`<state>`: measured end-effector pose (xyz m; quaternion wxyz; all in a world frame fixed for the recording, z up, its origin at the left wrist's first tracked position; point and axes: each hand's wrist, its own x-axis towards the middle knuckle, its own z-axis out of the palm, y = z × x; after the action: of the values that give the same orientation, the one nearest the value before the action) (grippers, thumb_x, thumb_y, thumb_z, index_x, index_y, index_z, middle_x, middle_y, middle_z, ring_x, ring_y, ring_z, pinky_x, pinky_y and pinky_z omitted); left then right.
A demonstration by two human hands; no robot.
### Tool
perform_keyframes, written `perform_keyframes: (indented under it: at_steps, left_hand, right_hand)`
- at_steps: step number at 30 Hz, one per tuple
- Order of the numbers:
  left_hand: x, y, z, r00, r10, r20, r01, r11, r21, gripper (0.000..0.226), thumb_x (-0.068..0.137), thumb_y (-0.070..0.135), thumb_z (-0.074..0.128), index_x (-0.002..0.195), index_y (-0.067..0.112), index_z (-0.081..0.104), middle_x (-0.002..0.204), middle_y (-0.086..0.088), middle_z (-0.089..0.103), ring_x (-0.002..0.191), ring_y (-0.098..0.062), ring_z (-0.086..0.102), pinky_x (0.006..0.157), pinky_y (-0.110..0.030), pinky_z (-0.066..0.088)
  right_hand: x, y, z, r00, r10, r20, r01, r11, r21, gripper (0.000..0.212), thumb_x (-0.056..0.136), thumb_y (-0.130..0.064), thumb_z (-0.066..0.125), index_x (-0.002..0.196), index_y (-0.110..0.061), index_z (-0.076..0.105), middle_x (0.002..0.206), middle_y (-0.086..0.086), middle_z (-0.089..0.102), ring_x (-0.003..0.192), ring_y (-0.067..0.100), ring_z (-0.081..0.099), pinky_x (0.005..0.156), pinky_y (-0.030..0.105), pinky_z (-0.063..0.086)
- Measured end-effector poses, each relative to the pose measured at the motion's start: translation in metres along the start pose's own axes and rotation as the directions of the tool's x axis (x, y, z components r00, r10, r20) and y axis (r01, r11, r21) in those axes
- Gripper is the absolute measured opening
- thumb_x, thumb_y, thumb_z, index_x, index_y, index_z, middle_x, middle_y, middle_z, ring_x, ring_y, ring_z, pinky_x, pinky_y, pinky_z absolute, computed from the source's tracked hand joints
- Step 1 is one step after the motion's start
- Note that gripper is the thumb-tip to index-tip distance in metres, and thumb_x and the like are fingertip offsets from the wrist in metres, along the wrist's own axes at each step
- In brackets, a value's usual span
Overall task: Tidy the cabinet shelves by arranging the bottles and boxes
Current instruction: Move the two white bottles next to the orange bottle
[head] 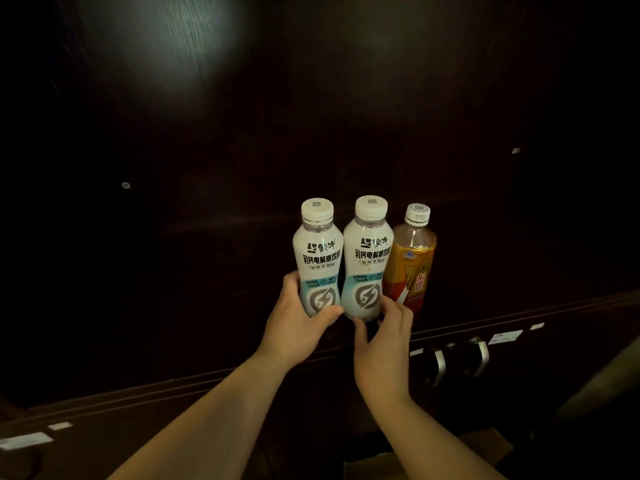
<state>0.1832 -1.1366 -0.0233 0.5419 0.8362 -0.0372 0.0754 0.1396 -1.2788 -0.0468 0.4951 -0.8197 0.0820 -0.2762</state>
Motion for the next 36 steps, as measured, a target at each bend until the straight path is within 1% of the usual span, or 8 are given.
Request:
perform_keyframes:
  at_steps: [6,10,14,18,21,24,30,36]
  left_hand:
    - [-0.002,-0.001,-0.005,1.0,0.008,-0.003,-0.008,0.997,-0.072,0.09,0.064,0.058,0.079,0.138,0.043,0.029,0.124,0.026,0.053,0.108,0.015,0.054,0.082,-0.017,0.048]
    - [-0.006,-0.007,-0.012,0.999,0.034,-0.001,-0.034,0.984,-0.176,0.065,0.083,0.044,0.071,0.137,0.037,0.037,0.138,0.018,0.048,0.128,0.004,0.045,0.104,-0.03,0.043]
    - [-0.007,-0.006,-0.016,0.999,0.051,0.006,-0.049,0.983,-0.174,0.048,0.093,0.021,0.062,0.132,0.041,0.042,0.135,0.02,0.05,0.118,0.014,0.048,0.094,-0.015,0.046]
    - [-0.006,-0.006,-0.014,0.998,0.057,0.04,-0.049,0.985,-0.166,0.053,0.092,0.017,0.065,0.132,0.041,0.041,0.135,0.018,0.051,0.116,0.013,0.051,0.087,-0.009,0.047]
    - [-0.006,-0.007,-0.013,0.997,0.05,0.053,-0.042,0.989,-0.142,0.056,0.09,0.023,0.069,0.134,0.042,0.04,0.136,0.019,0.051,0.117,0.01,0.053,0.088,-0.012,0.048]
    - [-0.004,-0.007,-0.014,0.997,0.054,0.057,-0.048,0.992,-0.118,0.058,0.089,0.028,0.07,0.138,0.037,0.041,0.137,0.018,0.053,0.12,0.008,0.052,0.088,-0.01,0.047]
    - [-0.006,-0.005,-0.014,0.996,0.063,0.06,-0.055,0.991,-0.123,0.056,0.089,0.026,0.071,0.136,0.036,0.043,0.135,0.017,0.054,0.117,0.011,0.052,0.085,-0.007,0.045]
    - [-0.008,-0.003,-0.014,0.995,0.077,0.056,-0.071,0.992,-0.1,0.056,0.088,0.025,0.072,0.135,0.034,0.043,0.135,0.015,0.054,0.123,0.001,0.052,0.097,-0.022,0.048]
  right_hand:
    - [-0.006,0.002,-0.015,0.998,-0.021,-0.055,0.027,0.994,0.102,0.048,0.089,-0.028,0.066,0.13,-0.029,0.042,0.126,-0.014,0.039,0.121,0.008,0.047,0.097,0.03,0.046]
    - [0.027,0.022,-0.054,0.973,0.149,-0.177,-0.104,0.965,0.24,0.057,0.09,-0.014,0.061,0.132,-0.042,0.035,0.134,-0.005,0.041,0.12,0.005,0.047,0.098,0.036,0.047]
    - [0.067,0.031,-0.078,0.972,0.221,0.079,-0.235,0.931,0.279,0.09,0.086,0.012,0.053,0.149,-0.042,0.018,0.155,-0.006,0.027,0.134,0.012,0.035,0.108,0.039,0.039]
    - [0.079,0.027,-0.076,0.938,0.207,0.277,-0.271,0.938,0.217,0.096,0.082,0.017,0.051,0.152,-0.036,0.015,0.155,-0.003,0.03,0.137,0.016,0.035,0.109,0.039,0.037]
    - [0.081,0.025,-0.074,0.915,0.228,0.333,-0.287,0.948,0.14,0.089,0.083,0.012,0.052,0.15,-0.037,0.021,0.143,-0.007,0.045,0.122,0.014,0.052,0.089,0.037,0.053]
    - [0.08,0.022,-0.073,0.894,0.24,0.378,-0.294,0.951,0.093,0.084,0.084,0.005,0.054,0.143,-0.048,0.025,0.117,-0.015,0.058,0.088,0.012,0.067,0.057,0.02,0.051]
    - [0.077,0.021,-0.071,0.896,0.252,0.365,-0.296,0.953,0.068,0.085,0.085,0.005,0.055,0.143,-0.048,0.023,0.114,-0.02,0.055,0.08,0.011,0.067,0.056,0.022,0.05]
    - [0.077,0.028,-0.07,0.901,0.245,0.358,-0.295,0.951,0.089,0.085,0.084,0.007,0.055,0.145,-0.043,0.023,0.117,-0.019,0.054,0.079,-0.008,0.064,0.05,0.011,0.048]
